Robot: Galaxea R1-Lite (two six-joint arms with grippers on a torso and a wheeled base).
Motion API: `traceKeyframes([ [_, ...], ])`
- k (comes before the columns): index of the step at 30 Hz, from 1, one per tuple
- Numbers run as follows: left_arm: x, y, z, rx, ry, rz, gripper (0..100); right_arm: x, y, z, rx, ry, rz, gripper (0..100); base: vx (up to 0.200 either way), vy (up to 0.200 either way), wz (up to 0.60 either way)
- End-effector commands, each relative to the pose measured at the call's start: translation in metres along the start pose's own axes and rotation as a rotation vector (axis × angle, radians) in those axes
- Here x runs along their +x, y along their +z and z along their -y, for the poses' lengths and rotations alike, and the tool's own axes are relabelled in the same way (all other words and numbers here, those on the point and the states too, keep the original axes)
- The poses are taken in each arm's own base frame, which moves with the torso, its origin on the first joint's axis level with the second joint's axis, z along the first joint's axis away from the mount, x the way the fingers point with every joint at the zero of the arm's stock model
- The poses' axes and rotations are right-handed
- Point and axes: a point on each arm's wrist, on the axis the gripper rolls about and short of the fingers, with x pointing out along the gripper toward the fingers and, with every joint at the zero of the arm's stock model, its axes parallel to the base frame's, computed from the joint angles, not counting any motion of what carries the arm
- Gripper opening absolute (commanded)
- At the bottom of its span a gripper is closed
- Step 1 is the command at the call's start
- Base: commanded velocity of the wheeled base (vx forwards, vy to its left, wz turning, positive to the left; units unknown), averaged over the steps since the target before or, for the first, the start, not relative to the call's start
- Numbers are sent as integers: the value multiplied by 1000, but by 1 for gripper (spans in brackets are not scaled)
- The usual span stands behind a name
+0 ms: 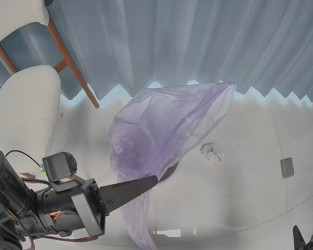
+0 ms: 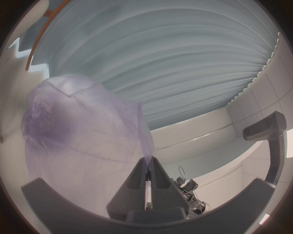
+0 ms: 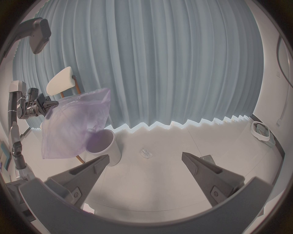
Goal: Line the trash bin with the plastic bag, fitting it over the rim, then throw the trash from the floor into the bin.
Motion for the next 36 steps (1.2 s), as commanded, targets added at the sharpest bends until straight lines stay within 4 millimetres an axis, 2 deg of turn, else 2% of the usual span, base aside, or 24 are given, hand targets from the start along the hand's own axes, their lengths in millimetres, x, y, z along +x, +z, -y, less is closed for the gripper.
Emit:
traceKeyframes([
  [1,8,-18,-9,-8,-6,-47,0,0,-5,0,0,0,2,100,0,0,0],
  [6,11,-21,-9,-2,-41,-28,0,0,-5,0,0,0,2,100,0,0,0],
  [14,12,-20,-18,-5,-1,-17,0,0,-5,0,0,0,0,100,0,0,0],
  [15,11,-11,-28,6,43,23,0,0,-5,0,0,0,2,100,0,0,0],
  [16,11,-11,-28,6,43,23,0,0,-5,0,0,0,2,100,0,0,0],
  [17,10,4,-40,20,90,83,0,0,-5,0,0,0,2,100,0,0,0],
  [19,15,22,-47,38,108,153,0,0,-5,0,0,0,0,100,0,0,0],
  [20,15,22,-47,38,108,153,0,0,-5,0,0,0,0,100,0,0,0],
  [22,18,42,-60,61,151,229,0,0,-5,0,0,0,2,100,0,0,0],
  [23,17,52,-68,74,177,266,0,0,-5,0,0,0,2,100,0,0,0],
  [24,17,54,-68,76,179,270,0,0,-5,0,0,0,2,100,0,0,0],
  [25,15,67,-77,95,203,316,0,0,-5,0,0,0,2,100,0,0,0],
  [28,10,86,-83,129,217,382,0,0,-5,0,0,0,0,100,0,0,0],
  [30,7,95,-85,145,227,413,0,0,-5,0,0,0,0,100,0,0,0],
  [36,-5,94,-93,185,290,411,0,0,-5,0,0,0,0,100,0,0,0],
])
